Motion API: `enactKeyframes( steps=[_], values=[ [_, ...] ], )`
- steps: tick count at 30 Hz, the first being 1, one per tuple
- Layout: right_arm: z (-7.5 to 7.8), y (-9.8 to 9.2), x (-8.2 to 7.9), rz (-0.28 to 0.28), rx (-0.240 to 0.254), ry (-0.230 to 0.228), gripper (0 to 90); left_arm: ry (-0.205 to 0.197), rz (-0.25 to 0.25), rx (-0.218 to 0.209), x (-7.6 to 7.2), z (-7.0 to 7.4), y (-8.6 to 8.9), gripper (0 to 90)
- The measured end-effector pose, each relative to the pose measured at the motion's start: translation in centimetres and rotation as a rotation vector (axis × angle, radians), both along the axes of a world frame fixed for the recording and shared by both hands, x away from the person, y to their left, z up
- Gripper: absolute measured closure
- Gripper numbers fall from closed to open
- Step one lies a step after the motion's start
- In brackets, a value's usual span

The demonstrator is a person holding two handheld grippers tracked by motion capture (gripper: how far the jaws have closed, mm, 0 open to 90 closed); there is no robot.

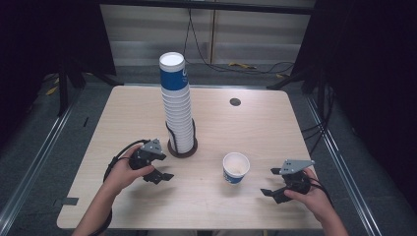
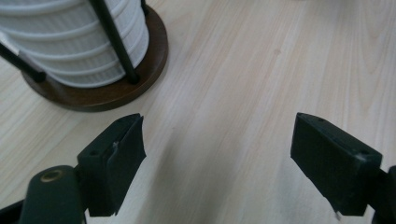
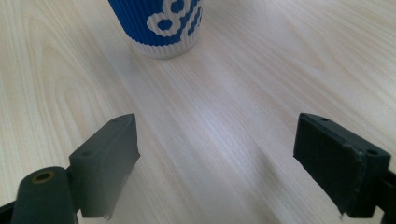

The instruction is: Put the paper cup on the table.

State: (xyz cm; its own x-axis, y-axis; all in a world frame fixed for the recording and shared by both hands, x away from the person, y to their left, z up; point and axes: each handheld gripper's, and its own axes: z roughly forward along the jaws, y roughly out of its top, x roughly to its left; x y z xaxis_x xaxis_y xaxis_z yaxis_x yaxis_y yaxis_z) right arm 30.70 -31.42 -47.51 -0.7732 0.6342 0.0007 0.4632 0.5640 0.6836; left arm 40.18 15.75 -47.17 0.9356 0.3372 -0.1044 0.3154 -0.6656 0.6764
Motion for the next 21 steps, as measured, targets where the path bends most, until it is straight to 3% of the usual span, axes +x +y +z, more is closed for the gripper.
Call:
enactKeyframes(
  steps=[21],
  values=[
    [-0.4, -1.4, -0.7, -0.038, 0.004, -0.018, 13.2, -0.008, 0.071, -0.028, 1.4, -1.5, 3.9, 17.5]
  ],
)
